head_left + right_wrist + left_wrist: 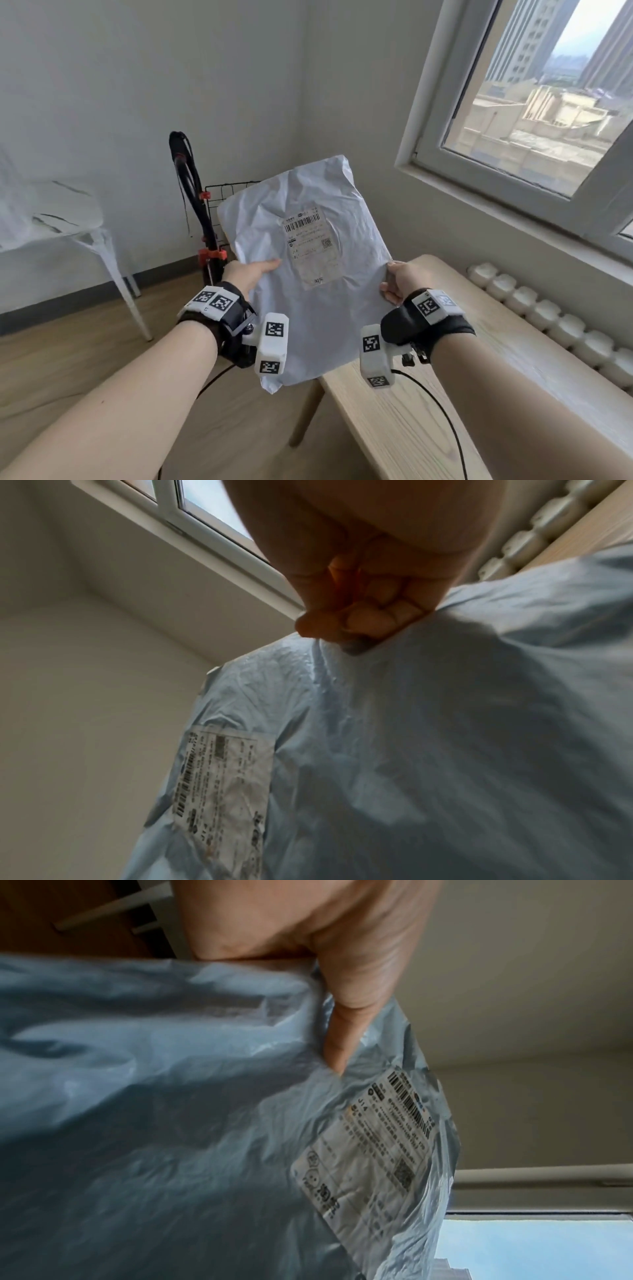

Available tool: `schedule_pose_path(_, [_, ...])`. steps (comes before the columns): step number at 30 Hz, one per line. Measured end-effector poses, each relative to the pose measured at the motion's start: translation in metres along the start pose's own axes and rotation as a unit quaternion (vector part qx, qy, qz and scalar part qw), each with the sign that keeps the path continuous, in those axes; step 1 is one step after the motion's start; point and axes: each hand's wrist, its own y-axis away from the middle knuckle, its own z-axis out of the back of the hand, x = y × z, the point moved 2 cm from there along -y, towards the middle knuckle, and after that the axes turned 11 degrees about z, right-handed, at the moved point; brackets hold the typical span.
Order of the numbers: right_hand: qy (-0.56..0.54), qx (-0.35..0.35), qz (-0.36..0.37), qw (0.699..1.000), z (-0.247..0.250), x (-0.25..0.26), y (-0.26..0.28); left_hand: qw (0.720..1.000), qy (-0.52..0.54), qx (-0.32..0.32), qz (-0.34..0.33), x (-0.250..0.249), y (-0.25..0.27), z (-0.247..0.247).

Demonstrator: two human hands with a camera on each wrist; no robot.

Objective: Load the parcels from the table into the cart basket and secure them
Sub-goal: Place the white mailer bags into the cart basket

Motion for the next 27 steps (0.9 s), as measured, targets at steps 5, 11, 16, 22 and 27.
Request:
schedule_pose_path(5, [-0.033,0.007,0.011,0.999,-0.053,0.002,-0.04,1.0,0.015,-0.022,-0.004,-0.021,-0.047,0.017])
schedule_pose_path(11, [-0.047,0.035,-0.002,0.998,-0.131,0.013,-0.123,0.999,0.012,-0.053,0.006,-0.076,-0.136,0.029])
schedule_pose_path(16, [-0.04,0.03,-0.049,0.998,-0.185,0.028,-0.204,0.997,0.014,-0.063,0.035,-0.11,-0.275,0.03])
schedule_pose_path(22, [-0.017,0.006,-0.113,0.993,-0.249,0.025,-0.281,0.995,-0.009,-0.099,0.021,-0.169,-0.294,0.017])
schedule_pose_path(27, [-0.014,-0.004,-0.131,0.991,-0.307,0.024,-0.339,0.992,-0.041,-0.111,0.036,-0.199,-0.375,0.021])
